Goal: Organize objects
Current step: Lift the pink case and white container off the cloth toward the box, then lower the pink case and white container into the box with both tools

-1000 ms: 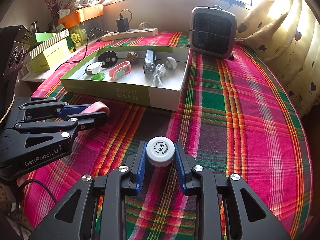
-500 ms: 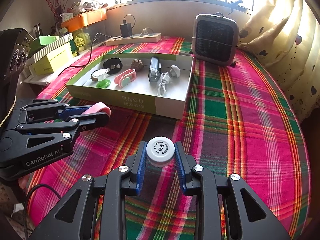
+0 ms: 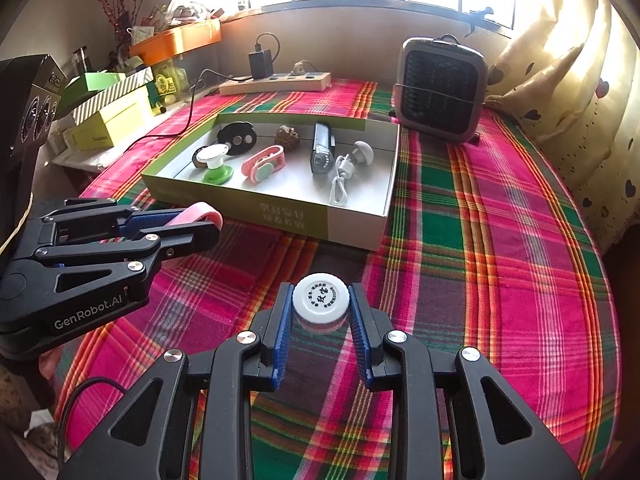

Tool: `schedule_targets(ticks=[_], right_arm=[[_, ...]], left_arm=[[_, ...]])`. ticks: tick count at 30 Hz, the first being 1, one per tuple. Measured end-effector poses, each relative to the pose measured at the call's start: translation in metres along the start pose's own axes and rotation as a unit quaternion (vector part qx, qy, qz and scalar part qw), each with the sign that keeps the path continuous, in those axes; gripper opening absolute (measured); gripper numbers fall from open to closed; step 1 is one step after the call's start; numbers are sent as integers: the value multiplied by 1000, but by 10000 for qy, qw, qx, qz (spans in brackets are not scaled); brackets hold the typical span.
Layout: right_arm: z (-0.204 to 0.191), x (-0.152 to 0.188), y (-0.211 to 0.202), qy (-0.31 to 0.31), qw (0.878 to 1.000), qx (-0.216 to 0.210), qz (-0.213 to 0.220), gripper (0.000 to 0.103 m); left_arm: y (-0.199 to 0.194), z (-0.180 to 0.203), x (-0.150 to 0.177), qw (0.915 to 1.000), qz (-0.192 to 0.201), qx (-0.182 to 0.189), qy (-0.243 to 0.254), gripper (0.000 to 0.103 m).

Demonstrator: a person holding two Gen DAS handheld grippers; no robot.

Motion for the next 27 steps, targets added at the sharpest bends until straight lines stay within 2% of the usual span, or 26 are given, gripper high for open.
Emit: schedule_targets(ticks=[12,27], right_arm=[[-9,-12,-2,-72,9999,-60,80,29],[-20,-47,-3,-227,9994,-136,230,29]], left_arm=[[-10,-13,-4,9998,132,3,-143,16],[-17,-44,-30,9991,266,-39,-320,16]])
Point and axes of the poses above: each gripper's, at about its wrist camera, not at the fingertips, and y roughly the way its jaws point, z to its right, x to its underside, the point moved 5 cm from there along y, roughly the way its jaws point, and after that the axes turned 14 degrees about -z, right-handed, at the moved point
